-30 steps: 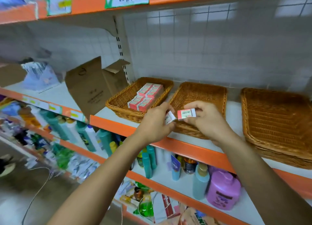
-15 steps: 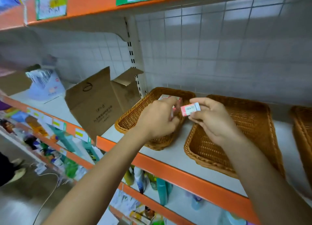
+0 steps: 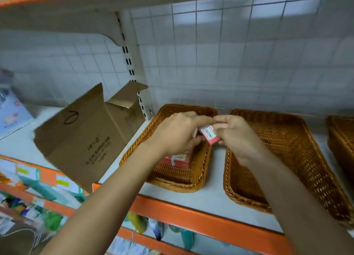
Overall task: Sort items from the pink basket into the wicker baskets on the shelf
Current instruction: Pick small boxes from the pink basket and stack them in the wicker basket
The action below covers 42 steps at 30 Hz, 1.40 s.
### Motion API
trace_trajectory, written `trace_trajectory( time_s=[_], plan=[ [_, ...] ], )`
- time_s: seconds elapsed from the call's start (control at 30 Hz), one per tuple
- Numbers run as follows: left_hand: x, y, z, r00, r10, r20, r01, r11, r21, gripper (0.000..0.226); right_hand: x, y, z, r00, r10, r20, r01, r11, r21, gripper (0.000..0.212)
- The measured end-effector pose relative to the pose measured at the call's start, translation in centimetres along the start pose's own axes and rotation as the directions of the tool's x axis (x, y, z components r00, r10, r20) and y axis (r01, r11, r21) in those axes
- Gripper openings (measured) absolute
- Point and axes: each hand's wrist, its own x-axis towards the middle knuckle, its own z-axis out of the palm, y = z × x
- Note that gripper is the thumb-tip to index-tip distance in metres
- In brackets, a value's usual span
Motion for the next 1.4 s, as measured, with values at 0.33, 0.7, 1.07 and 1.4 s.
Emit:
trace_trajectory(
  time_s=[0.33,0.7,1.07,1.4],
  plan=[
    [-1.1,-4.8,1.0,0.99,-0.118,-0.078,0.12,0.993,0.017,0.045,0.9,-0.4,6.1,0.98,-0.199,-0.023,0.116,0.658,-0.744,0.044],
    [-2.8,-7.6,2.9,0.96,-0.26,0.109,0.28,0.834,-0.476,0.036,2.1,1.1,9.3,0.974,-0.148,-0.17,-0.08,0.476,-0.876,0.041],
    [-2.8,-8.8,4.2,0.93,-0.366,-0.012,0.306,0.795,-0.523,0.041,1.6,1.5,10.2,0.973,-0.182,-0.138,-0.053,0.407,-0.912,0.041],
    [-3.1,-8.6,4.0,0.923,-0.379,-0.062,0.274,0.764,-0.585,0.026,1.4,1.3,10.4,0.981,-0.149,-0.121,-0.054,0.391,-0.919,0.046]
  ],
)
